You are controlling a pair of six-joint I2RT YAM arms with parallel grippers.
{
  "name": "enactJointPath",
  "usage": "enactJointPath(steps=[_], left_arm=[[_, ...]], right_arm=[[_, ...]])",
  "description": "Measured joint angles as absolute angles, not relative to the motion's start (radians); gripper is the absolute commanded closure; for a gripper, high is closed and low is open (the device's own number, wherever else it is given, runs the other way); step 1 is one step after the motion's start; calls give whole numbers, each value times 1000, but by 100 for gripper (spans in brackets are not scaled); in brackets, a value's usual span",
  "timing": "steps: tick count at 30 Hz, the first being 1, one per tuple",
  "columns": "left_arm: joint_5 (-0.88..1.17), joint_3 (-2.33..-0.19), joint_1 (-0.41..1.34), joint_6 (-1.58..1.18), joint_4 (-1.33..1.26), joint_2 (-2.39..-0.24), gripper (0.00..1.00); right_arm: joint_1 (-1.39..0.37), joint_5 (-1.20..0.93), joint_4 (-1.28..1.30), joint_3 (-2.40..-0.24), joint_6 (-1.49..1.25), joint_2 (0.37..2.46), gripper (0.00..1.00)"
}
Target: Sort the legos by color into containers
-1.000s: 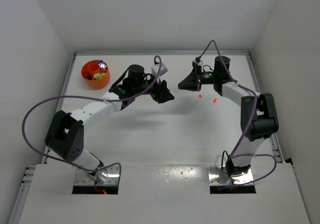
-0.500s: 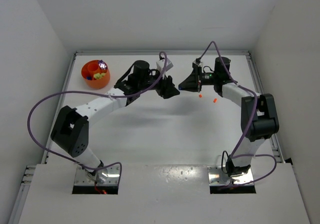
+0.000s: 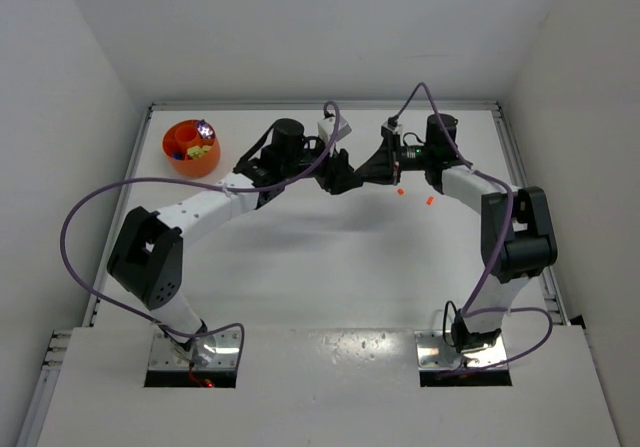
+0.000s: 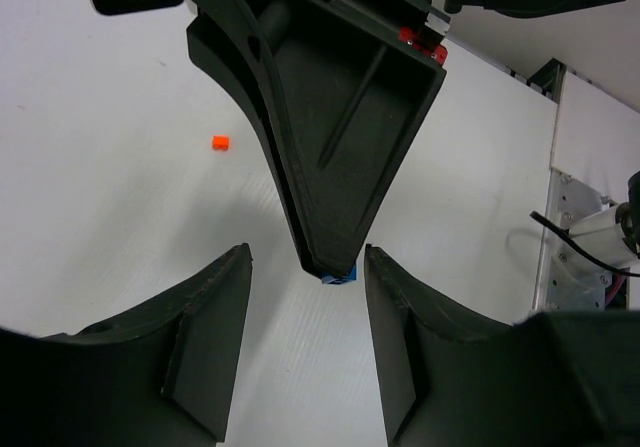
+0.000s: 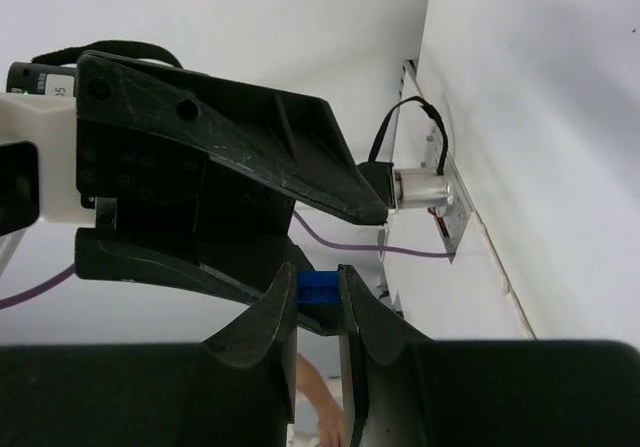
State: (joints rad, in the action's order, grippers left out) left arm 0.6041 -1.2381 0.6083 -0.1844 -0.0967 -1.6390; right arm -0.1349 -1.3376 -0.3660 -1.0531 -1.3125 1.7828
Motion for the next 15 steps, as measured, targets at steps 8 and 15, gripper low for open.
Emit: enactJointPath(steps=[8, 15], left_arm=[[610, -1246, 609, -185, -96, -1639, 71], [603, -1247, 614, -164, -96, -1639, 100]], right_arm=[[-140, -1333, -366, -1053, -1311, 1783, 100], [-135, -1314, -354, -1052, -1321, 1783, 92]])
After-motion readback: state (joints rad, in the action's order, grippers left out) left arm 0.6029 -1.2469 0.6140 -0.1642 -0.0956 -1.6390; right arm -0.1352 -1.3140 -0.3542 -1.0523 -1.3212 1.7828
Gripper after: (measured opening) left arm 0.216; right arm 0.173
